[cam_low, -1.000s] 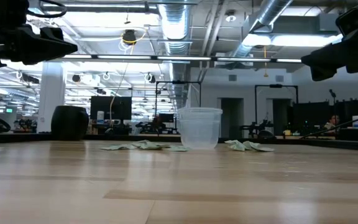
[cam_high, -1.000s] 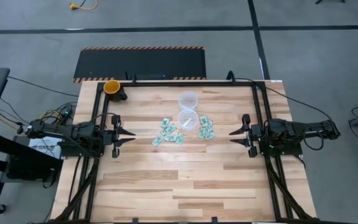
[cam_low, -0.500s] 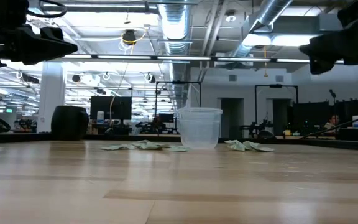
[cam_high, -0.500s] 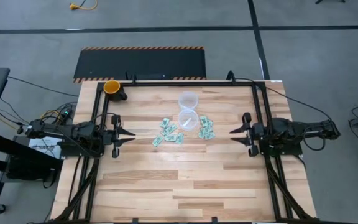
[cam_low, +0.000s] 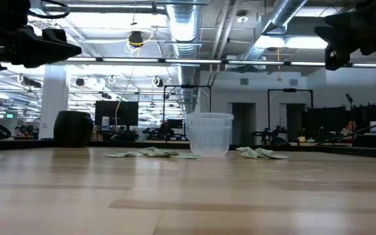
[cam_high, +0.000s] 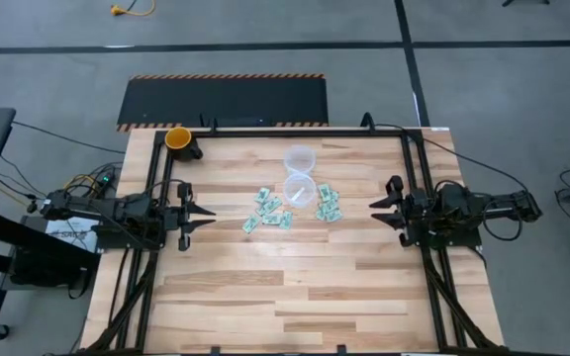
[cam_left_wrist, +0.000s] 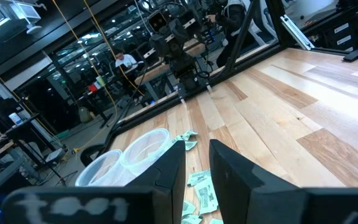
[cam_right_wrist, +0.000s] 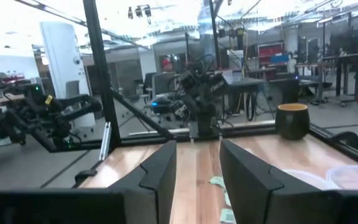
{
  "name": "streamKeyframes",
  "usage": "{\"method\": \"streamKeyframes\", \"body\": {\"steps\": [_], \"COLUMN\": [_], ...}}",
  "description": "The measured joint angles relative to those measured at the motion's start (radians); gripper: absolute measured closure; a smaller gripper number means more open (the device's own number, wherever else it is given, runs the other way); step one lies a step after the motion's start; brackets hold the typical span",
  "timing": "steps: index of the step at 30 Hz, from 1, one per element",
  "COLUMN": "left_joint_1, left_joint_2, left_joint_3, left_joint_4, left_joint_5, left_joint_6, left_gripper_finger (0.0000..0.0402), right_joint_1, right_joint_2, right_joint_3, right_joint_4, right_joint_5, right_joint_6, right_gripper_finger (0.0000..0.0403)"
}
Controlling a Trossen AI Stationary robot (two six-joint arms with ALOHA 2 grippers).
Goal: Pick and place items into bin
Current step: Put the green stevia packet into the top transparent bin
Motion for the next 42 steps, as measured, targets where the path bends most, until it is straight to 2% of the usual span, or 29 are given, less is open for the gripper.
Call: {"method": "streamKeyframes", "body": {"steps": [8,17,22,29,35,42], "left_joint_1": [0.0,0.0,0.0,0.0,0.0,0.0], "left_joint_2": [0.0,0.0,0.0,0.0,0.0,0.0], "left_joint_3": [0.0,0.0,0.0,0.0,0.0,0.0], "left_joint_4": [0.0,0.0,0.0,0.0,0.0,0.0], "left_joint_5": [0.0,0.0,0.0,0.0,0.0,0.0], "left_joint_6": [0.0,0.0,0.0,0.0,0.0,0.0], "left_gripper_finger": [0.034,0.034,0.034,0.034,0.034,0.034], "right_joint_1": [-0.001,-0.001,-0.001,-0.001,-0.004,-0.031], "right_joint_2": [0.0,0.013,0.072,0.283,0.527,0.743], "right_joint_3": [0.001,0.003,0.005,0.128,0.292,0.332], "right_joint_4": [0.069,0.343,0.42,0.349,0.08,-0.069], "right_joint_5": [0.001,0.002,0.003,0.086,0.157,0.159], "right_joint_6": [0.0,-0.074,-0.118,-0.149,-0.228,-0.143], "right_gripper_finger": [0.0286,0.0286,0.0286,0.0286,0.0286,0.0286]}}
